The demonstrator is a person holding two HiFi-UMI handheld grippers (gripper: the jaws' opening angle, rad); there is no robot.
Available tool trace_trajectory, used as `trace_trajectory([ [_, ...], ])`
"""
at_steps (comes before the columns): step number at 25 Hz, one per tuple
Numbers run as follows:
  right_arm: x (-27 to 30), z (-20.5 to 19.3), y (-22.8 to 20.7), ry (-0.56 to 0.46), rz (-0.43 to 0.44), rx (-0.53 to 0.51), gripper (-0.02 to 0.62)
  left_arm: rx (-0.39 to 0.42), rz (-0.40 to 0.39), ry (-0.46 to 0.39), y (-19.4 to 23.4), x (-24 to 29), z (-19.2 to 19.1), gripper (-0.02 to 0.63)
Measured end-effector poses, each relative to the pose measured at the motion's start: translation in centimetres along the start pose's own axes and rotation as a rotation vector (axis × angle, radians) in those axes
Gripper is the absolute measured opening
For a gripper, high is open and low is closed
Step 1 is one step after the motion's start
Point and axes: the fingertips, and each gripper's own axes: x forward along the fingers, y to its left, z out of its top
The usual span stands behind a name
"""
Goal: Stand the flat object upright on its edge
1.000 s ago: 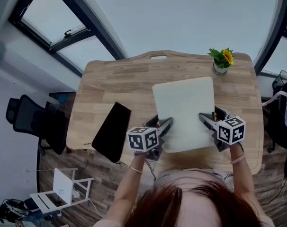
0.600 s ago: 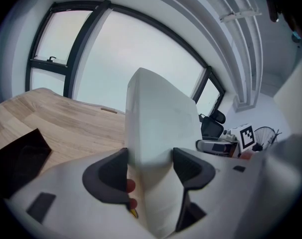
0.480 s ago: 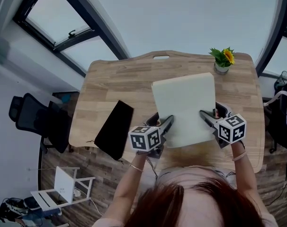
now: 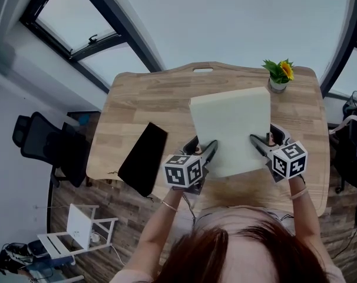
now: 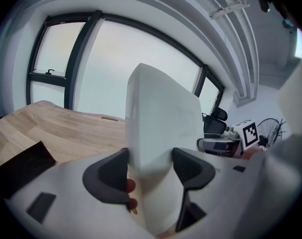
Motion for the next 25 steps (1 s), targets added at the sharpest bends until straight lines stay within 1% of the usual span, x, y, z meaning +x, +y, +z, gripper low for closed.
trace_trajectory([
  [12,0.3,1.3,-0.4,-0.044,-0.026,-0.057,0.319,0.048,0.026,-0.04,0.1,0.3,1.4,0.28],
  [20,0.8,2.0,-1.0,-0.066,-0.056,-0.092,0.316,0.103,0.042,-0.066,0.4,1.1,2.4,0.28],
  [25,1.2,2.1,-1.4,-0.07,-0.077,-0.111,0.314,0.123,0.05,-0.076,0.6,1.6,2.6,0.279],
])
